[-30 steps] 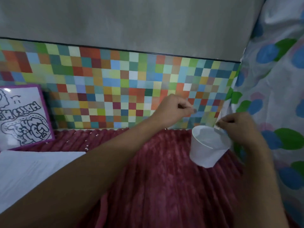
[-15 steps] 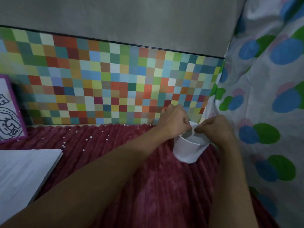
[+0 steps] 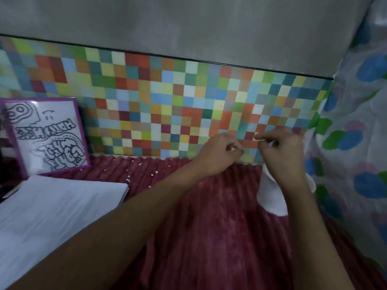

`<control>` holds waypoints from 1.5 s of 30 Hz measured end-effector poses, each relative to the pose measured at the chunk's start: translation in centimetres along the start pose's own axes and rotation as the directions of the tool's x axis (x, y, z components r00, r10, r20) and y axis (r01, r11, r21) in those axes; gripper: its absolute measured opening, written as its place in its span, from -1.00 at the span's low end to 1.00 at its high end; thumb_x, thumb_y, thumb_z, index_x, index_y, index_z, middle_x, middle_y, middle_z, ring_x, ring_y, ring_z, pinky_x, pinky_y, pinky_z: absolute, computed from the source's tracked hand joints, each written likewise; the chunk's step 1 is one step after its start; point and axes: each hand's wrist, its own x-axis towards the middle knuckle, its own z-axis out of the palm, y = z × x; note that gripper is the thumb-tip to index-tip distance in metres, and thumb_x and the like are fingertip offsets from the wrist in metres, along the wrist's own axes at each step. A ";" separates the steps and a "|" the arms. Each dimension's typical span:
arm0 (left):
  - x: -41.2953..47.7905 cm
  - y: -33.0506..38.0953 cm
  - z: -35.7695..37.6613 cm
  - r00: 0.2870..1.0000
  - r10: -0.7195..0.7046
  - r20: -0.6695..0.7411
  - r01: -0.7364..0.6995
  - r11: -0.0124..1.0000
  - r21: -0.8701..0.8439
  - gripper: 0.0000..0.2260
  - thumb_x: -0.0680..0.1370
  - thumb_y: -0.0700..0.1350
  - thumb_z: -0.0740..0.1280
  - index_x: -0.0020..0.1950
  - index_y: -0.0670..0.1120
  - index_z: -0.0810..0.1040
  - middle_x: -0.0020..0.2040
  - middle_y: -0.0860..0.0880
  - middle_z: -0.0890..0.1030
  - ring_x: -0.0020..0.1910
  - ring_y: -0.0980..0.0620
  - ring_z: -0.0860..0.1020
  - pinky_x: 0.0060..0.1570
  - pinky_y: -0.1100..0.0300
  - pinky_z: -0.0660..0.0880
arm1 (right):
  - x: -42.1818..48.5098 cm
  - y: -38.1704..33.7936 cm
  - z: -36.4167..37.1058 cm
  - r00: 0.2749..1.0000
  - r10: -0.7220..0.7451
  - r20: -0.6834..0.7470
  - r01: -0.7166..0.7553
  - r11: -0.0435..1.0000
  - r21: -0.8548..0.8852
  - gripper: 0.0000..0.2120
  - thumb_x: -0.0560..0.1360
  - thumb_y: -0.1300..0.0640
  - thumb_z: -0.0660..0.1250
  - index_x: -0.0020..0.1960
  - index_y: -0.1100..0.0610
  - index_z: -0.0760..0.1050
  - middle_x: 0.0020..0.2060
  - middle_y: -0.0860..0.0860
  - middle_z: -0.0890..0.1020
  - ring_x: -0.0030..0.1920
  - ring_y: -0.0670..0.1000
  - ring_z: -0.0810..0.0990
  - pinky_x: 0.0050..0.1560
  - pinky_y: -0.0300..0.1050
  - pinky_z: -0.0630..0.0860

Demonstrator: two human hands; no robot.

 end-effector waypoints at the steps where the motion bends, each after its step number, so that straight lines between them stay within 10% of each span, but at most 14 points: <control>1: -0.6 -1.1 -1.5 0.999 -0.051 -0.006 0.051 0.999 0.011 -0.89 0.51 -0.14 0.37 -0.17 -0.16 0.63 -0.23 0.03 0.59 -0.23 0.10 0.55 -0.15 0.24 0.48 | -0.4 -0.7 1.3 0.999 -0.005 0.052 0.003 0.999 0.041 -0.80 0.41 0.34 0.33 -0.08 0.17 0.70 -0.17 0.06 0.61 -0.16 0.00 0.56 -0.10 -0.20 0.38; 9: -8.7 -9.1 -11.4 0.893 -0.435 0.117 0.343 0.826 0.447 -0.92 0.41 -0.23 0.39 -0.28 -0.13 0.63 -0.25 -0.03 0.67 -0.23 0.04 0.61 -0.21 0.19 0.49 | -4.2 -3.9 14.3 0.791 0.103 0.603 -0.163 0.986 0.046 -0.88 0.42 0.36 0.41 -0.07 0.26 0.68 -0.14 0.12 0.70 -0.28 -0.13 0.53 -0.32 -0.44 0.35; 24: -10.6 -10.7 -10.1 0.909 -0.413 0.063 0.323 0.791 0.520 -0.90 0.47 -0.17 0.37 -0.20 -0.14 0.66 -0.14 -0.07 0.68 -0.12 -0.04 0.62 -0.04 0.10 0.54 | -5.9 -4.1 17.9 0.813 0.067 0.578 -0.133 0.989 0.072 -0.94 0.44 0.26 0.45 -0.17 0.17 0.71 -0.23 -0.01 0.71 -0.23 -0.15 0.62 -0.08 -0.21 0.55; 33: -10.6 -12.3 -10.8 0.899 -0.433 0.059 0.370 0.827 0.424 -0.81 0.45 -0.22 0.29 -0.34 -0.22 0.57 -0.32 -0.16 0.63 -0.34 -0.04 0.57 -0.31 0.13 0.48 | -5.3 -3.2 19.2 0.846 0.351 0.402 -0.463 0.857 0.226 -0.94 0.43 0.25 0.47 -0.20 0.22 0.70 -0.36 -0.01 0.66 -0.34 -0.15 0.55 -0.13 -0.19 0.50; 37: -9.4 -11.8 -11.8 0.904 -0.425 -0.040 0.415 0.853 0.316 -0.83 0.48 -0.25 0.32 -0.28 -0.22 0.65 -0.33 -0.07 0.64 -0.42 0.12 0.51 -0.44 0.40 0.36 | -6.1 -3.6 19.6 0.880 0.299 0.369 -0.386 0.903 0.187 -0.97 0.41 0.23 0.49 -0.18 0.20 0.71 -0.26 0.03 0.72 -0.33 -0.16 0.59 -0.24 -0.28 0.47; 45: -8.2 -13.0 -9.9 0.896 -0.437 -0.082 0.431 0.806 0.406 -0.78 0.46 -0.23 0.36 -0.40 -0.12 0.60 -0.24 -0.10 0.68 -0.24 -0.06 0.63 -0.20 0.17 0.52 | -6.9 -4.2 19.9 0.911 0.149 0.385 -0.125 0.988 -0.088 -0.79 0.50 0.18 0.38 -0.30 0.15 0.63 -0.27 0.01 0.68 -0.27 0.02 0.62 -0.22 -0.13 0.54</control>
